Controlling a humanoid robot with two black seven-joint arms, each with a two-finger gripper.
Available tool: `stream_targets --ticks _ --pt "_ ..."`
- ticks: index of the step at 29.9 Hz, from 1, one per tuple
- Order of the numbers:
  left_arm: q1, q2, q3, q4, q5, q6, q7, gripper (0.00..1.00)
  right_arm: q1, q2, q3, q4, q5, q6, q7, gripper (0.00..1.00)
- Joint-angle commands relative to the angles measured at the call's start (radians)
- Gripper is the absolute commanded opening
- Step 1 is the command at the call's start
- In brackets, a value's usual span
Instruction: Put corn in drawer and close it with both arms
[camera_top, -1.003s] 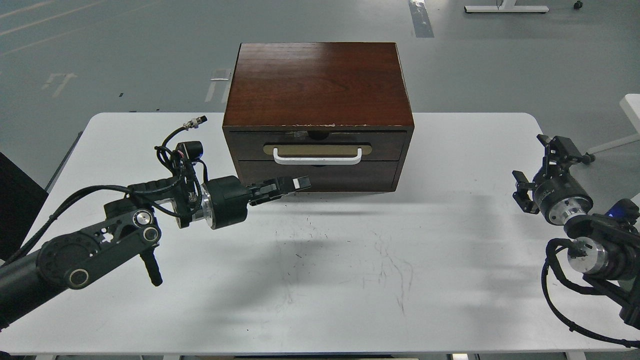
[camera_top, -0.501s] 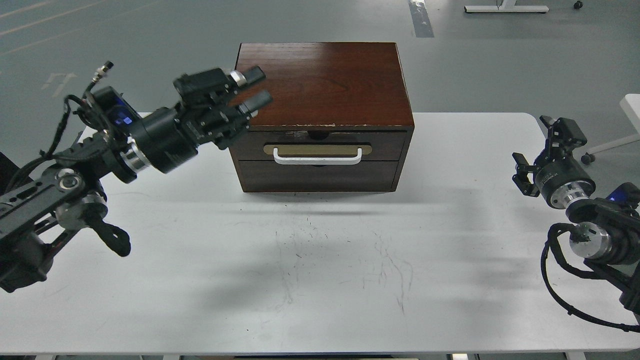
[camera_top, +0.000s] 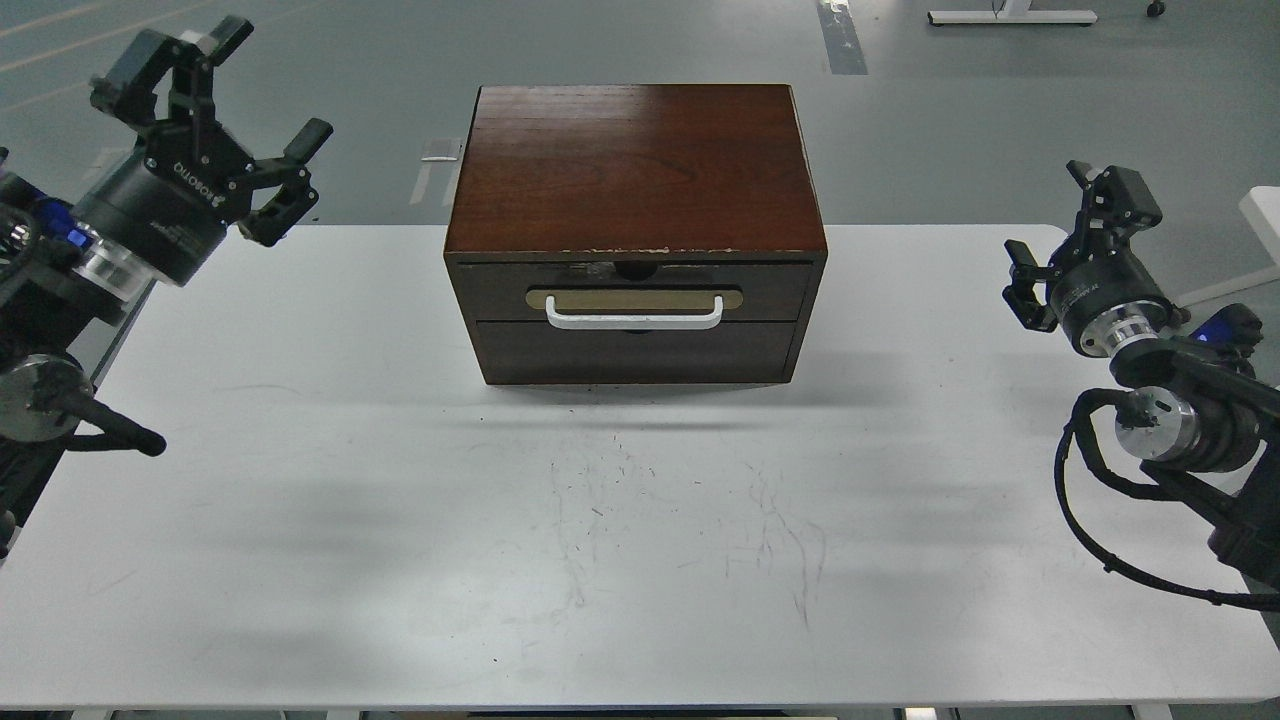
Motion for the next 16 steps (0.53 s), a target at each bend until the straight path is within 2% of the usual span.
stream_targets --ticks 1,5,16 --pt "0.072 -0.016 0.002 0.035 -0.046 -0.003 0.023 0.98 -0.003 0.014 -0.001 -0.001 0.0 -0.001 0.0 1.0" --pt "0.122 -0.033 -0.001 0.035 -0.046 -0.006 0.02 0.98 -0.012 0.023 -0.003 0.001 0.0 0.001 0.0 1.0" --pt "0.145 -0.056 0.001 0.035 -0.041 -0.009 0.025 0.98 -0.035 0.025 -0.012 0.01 0.0 0.004 0.0 1.0"
